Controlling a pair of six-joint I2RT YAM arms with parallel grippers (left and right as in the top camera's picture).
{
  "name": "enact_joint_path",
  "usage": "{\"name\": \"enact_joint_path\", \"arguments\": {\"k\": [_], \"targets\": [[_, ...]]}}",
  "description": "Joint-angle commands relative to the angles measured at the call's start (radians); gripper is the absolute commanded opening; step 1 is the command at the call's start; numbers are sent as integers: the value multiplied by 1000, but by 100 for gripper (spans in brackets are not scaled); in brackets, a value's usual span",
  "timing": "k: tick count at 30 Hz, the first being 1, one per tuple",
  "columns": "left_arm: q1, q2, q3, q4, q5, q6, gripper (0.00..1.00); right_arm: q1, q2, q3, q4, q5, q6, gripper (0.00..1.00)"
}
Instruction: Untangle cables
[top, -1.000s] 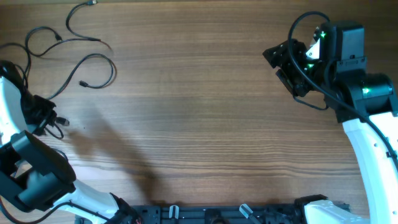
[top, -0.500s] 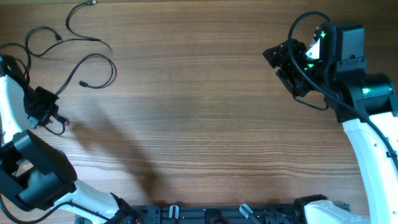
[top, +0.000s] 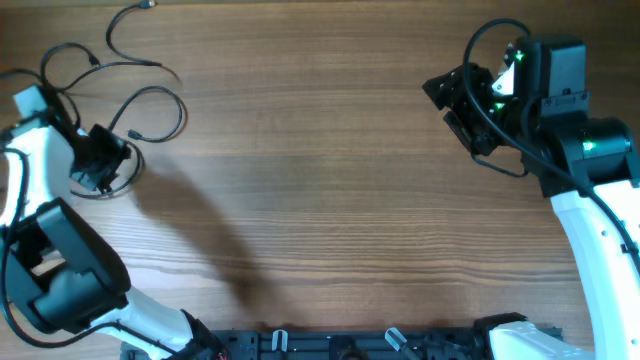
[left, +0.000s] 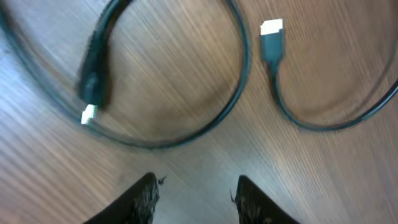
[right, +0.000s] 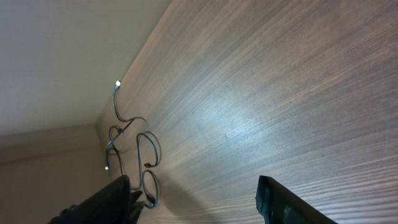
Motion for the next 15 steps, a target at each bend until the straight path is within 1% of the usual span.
{"name": "enact_joint_path", "arguments": {"k": [1, 3, 5, 6, 8, 9, 10, 12, 15], "targets": [[-23, -6, -109, 127, -14, 9, 44, -4, -9, 11, 1, 10, -6, 66], [-22, -6, -126, 191, -48, 9, 43, -4, -9, 11, 1, 10, -6, 66], [-22, -6, -127, 238, -66, 9, 24, -4, -9, 11, 1, 10, -6, 66], [-23, -4, -127, 251, -66, 9, 18, -4, -9, 11, 1, 10, -6, 66], [-27, 5, -127, 255, -67, 10, 13, -4, -9, 11, 1, 10, -6, 66], [-28, 14, -127, 255, -66, 26, 7, -4, -9, 11, 3, 10, -5, 66], [-27, 24, -127, 255, -67, 50, 4, -4, -9, 11, 6, 10, -5, 66], [-27, 55, -127, 268, -71, 84, 4, -4, -9, 11, 4, 10, -6, 66], [-27, 102, -127, 286, -71, 84, 4, -4, -9, 11, -6, 10, -6, 66]]}}
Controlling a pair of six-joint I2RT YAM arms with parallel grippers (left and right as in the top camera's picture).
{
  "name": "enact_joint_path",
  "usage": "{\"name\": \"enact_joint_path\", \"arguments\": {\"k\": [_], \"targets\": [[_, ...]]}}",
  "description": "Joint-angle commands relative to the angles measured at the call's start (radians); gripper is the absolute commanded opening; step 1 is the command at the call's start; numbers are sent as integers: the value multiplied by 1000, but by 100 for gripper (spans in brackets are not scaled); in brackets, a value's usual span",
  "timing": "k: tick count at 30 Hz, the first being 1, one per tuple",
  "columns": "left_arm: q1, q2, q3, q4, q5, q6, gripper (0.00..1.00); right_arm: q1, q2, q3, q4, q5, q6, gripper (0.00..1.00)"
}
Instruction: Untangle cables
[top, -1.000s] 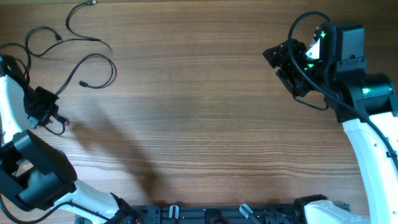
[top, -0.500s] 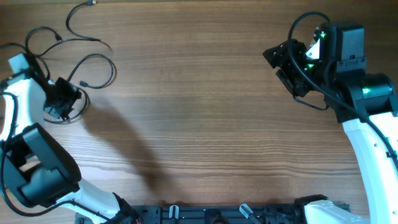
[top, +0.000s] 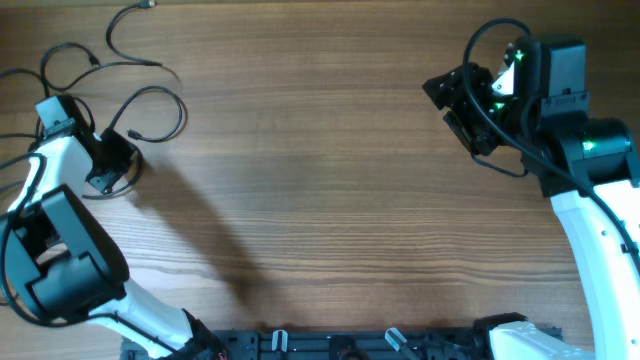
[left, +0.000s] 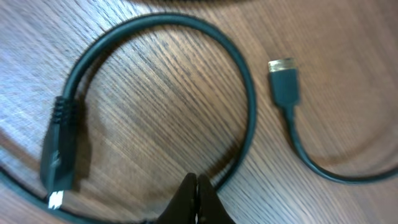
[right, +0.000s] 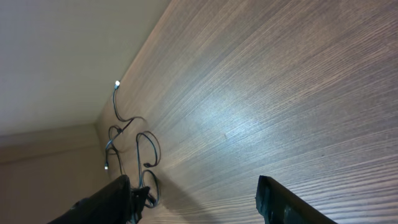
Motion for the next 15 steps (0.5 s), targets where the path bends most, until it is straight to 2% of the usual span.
{"name": "enact_joint_path", "arguments": {"k": [1, 5, 9, 11, 13, 15], "targets": [[-8, 57, -4, 9, -11, 32, 4, -4, -9, 11, -4, 10, -6, 66], [-8, 61, -4, -55, 5, 27, 4, -4, -9, 11, -2, 10, -6, 66], [-8, 61, -5, -191, 3, 27, 4, -4, -9, 11, -5, 1, -6, 66], [-8, 61, -5, -243, -37, -6, 4, -4, -9, 11, -7, -5, -7, 66], [-8, 61, -5, -313, -155, -89, 4, -4, -9, 11, -20, -24, -8, 66], [-7, 61, -5, -341, -193, -92, 4, -4, -9, 11, -24, -24, -9, 66]]}}
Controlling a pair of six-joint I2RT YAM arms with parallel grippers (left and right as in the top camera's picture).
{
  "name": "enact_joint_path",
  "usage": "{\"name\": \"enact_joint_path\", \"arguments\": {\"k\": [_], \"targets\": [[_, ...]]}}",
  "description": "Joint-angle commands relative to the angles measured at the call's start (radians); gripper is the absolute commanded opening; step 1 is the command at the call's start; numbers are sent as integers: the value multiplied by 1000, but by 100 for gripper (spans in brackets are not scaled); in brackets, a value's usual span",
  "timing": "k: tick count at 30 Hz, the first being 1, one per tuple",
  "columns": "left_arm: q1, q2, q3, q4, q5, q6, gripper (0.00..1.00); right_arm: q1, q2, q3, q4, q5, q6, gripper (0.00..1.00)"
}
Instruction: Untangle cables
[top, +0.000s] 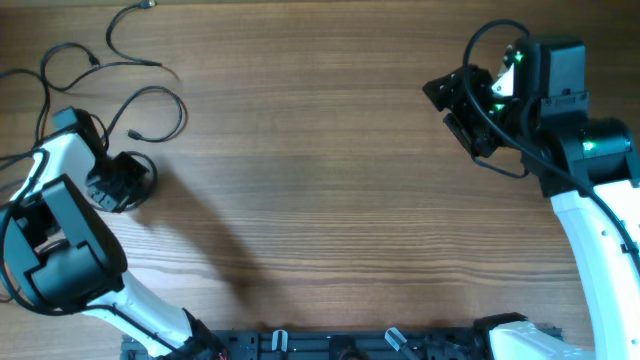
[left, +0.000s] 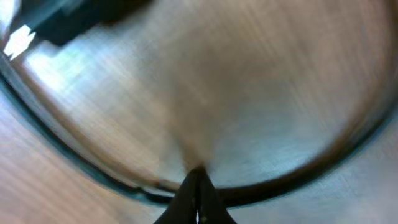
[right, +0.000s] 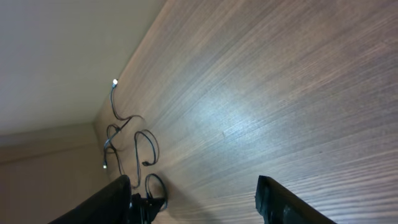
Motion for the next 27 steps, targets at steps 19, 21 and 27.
{"name": "enact_joint_path", "arguments": {"k": [19, 21, 27], "targets": [[13, -288, 142, -134, -54, -86, 4, -4, -9, 11, -1, -19, -6, 71], [-42, -373, 151, -112, 61, -79, 4, -4, -9, 11, -3, -19, -10, 75], [-380, -533, 150, -110, 349, 19, 88, -4, -10, 11, -18, -91, -166, 80]]}}
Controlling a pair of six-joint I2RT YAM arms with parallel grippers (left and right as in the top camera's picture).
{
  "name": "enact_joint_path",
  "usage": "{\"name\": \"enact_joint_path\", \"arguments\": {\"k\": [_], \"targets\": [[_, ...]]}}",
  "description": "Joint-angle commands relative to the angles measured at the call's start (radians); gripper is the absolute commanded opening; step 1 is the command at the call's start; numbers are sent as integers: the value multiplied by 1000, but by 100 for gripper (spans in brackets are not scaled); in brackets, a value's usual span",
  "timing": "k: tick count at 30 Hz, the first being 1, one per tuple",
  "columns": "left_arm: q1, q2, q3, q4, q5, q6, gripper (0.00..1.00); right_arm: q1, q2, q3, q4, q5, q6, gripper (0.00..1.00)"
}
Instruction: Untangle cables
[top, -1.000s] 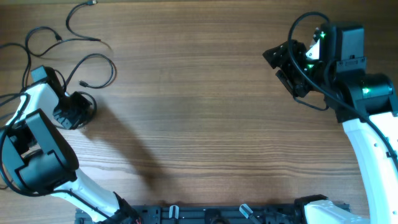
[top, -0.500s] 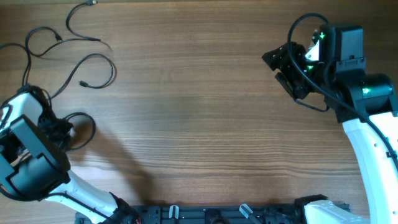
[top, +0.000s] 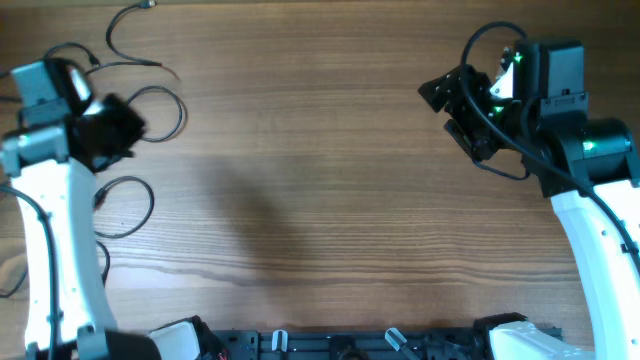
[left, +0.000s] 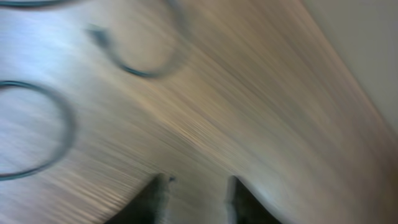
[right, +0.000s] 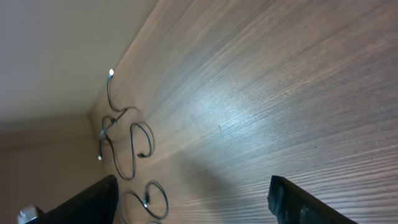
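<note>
Several thin black cables lie at the table's left end. One curls into a loop (top: 184, 112) beside my left gripper (top: 120, 125); a separate loop (top: 150, 208) lies nearer the front edge. The left wrist view is blurred: the left gripper (left: 196, 196) is open with nothing in it, raised above the wood, with a cable ring (left: 67, 127) to its left and a curved cable (left: 146, 73) ahead. My right gripper (top: 450, 100) hangs high at the right, open and empty (right: 194, 183), and sees the cable bunch (right: 151, 138) and the separate loop (right: 163, 200) from afar.
The wooden table (top: 330, 180) stretches between the two arms. More cable runs off the left edge (top: 12, 275). A black rail (top: 330, 345) lines the front edge.
My left gripper was shut low on the table at a cable loop; now it is open, raised and farther back. The loop lies by itself nearer the front. The right wrist view has shifted slightly.
My left gripper stood open over a cable loop at the left end. Then its fingers were shut at the loop's edge, then shut with the loop a little nearer the front. Now it is open and lifted, and the loop lies apart from the bunch. The right arm stayed put.
</note>
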Motion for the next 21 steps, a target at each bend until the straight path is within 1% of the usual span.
{"name": "enact_joint_path", "arguments": {"k": [1, 2, 4, 6, 8, 10, 12, 14, 16, 19, 21], "targets": [[-232, -12, -2, -26, 121, 51, 100, -4, -12, 11, -4, -83, -151, 83], [-283, -8, -6, -28, 97, 51, 100, -4, -18, 11, -11, -94, -198, 87], [-375, 10, -6, -42, 40, 51, 100, -4, -35, 11, -35, -94, -239, 95], [-439, 28, -6, -52, -20, 51, 100, -4, -61, 11, -59, -74, -247, 96], [-473, 33, -6, -55, -65, 51, 100, -4, -102, 11, -87, -16, -247, 96], [-484, 33, -6, -55, -77, 51, 100, -4, -156, 11, -113, 58, -247, 96], [-485, 33, -6, -55, -76, 50, 100, -4, -223, 11, -131, 90, -248, 96], [-485, 33, -6, -54, -76, 51, 100, -4, -309, 11, -155, 97, -299, 96], [-485, 33, -6, -54, -76, 51, 100, -4, -386, 11, -232, 163, -330, 96], [-485, 33, -6, -54, -76, 51, 100, -4, -489, 11, -409, 294, -329, 96], [-485, 33, -6, -54, -76, 50, 100, -4, -542, 11, -485, 356, -328, 100]]}}
